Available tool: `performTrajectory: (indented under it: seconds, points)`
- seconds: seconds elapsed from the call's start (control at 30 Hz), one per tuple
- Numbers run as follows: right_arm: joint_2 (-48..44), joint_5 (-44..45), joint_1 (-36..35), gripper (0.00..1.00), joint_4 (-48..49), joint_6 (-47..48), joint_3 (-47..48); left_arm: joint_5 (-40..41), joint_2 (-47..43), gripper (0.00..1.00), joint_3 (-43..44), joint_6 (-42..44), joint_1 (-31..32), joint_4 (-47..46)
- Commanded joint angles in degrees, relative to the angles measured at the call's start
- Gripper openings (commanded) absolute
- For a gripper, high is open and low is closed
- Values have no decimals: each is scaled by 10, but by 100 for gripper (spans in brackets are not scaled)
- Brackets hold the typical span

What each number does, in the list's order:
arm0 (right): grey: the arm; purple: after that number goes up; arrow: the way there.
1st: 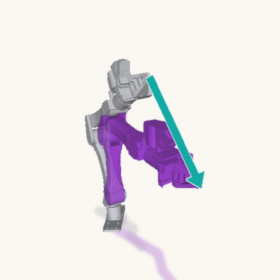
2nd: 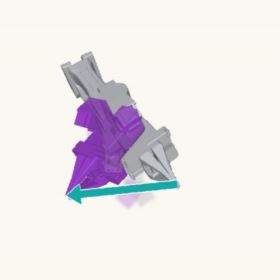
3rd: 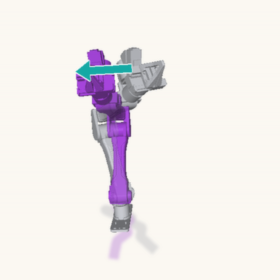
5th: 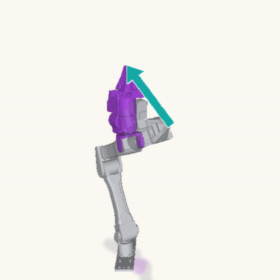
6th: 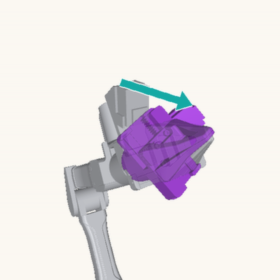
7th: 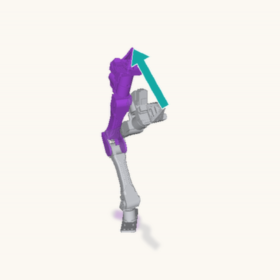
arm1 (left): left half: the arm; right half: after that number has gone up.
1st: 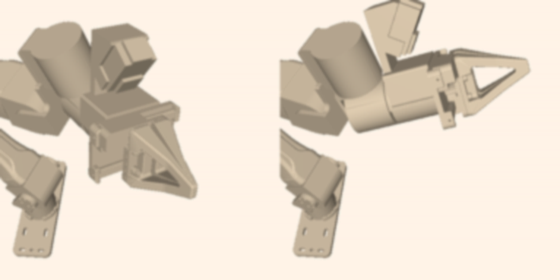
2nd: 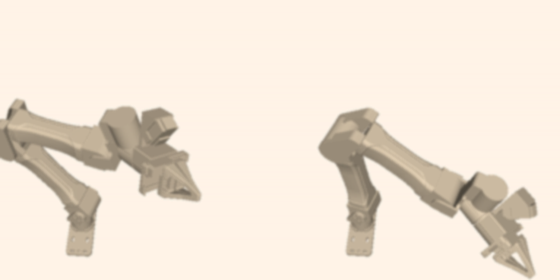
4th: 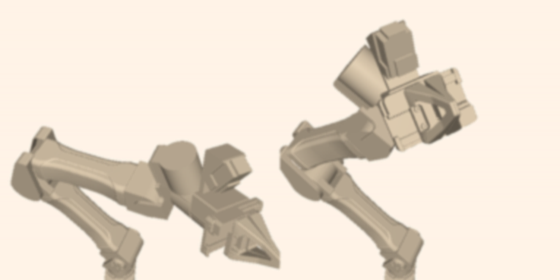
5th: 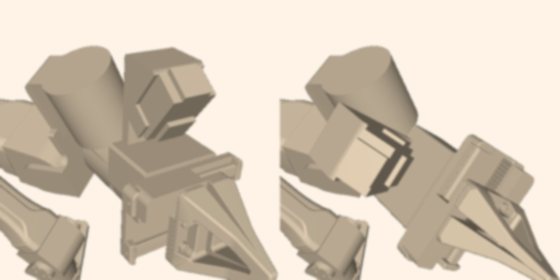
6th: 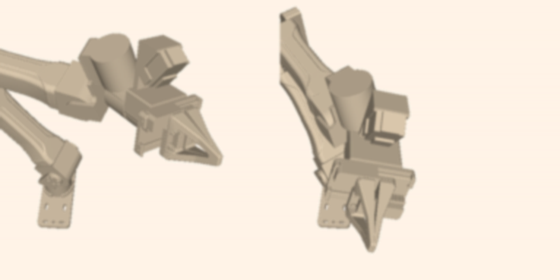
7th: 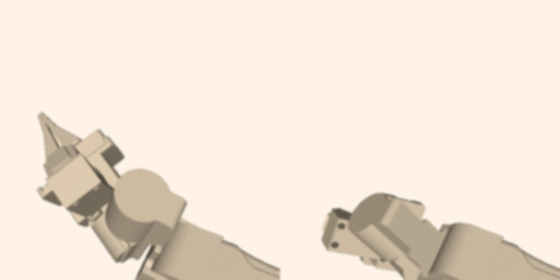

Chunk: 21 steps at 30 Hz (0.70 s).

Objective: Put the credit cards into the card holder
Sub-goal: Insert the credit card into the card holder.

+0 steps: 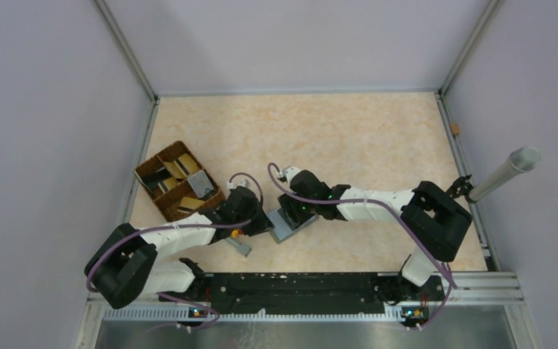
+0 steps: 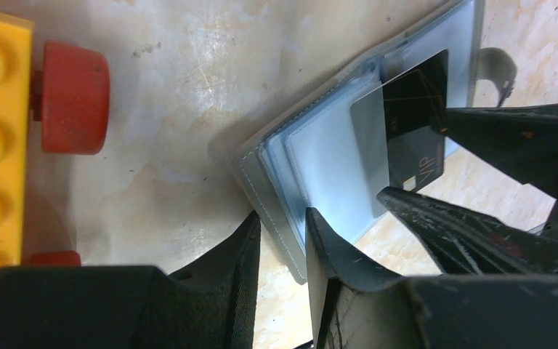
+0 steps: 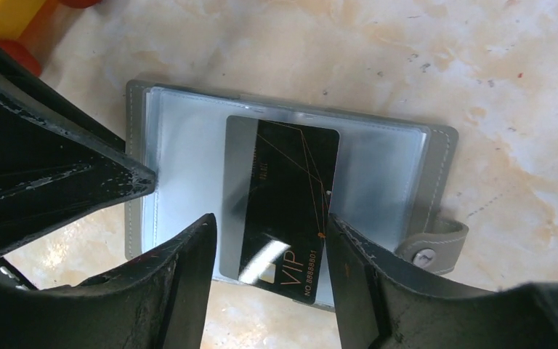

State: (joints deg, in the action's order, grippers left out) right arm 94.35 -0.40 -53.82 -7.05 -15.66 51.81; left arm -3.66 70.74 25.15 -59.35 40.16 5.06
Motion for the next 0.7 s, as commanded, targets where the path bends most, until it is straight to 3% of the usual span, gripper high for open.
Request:
performTrajectory:
  seconds: [0.0,0.33,0.67]
  points:
    - [13,-38,3,55,14,-10,8,3,14,31,4,-10,4,-15]
    - [29,-90,1,52,17,-126,26,-5,8,30,-13,-24,7,-41]
    - [32,-114,-2,46,46,-166,18,1,1,29,-13,-27,6,-62]
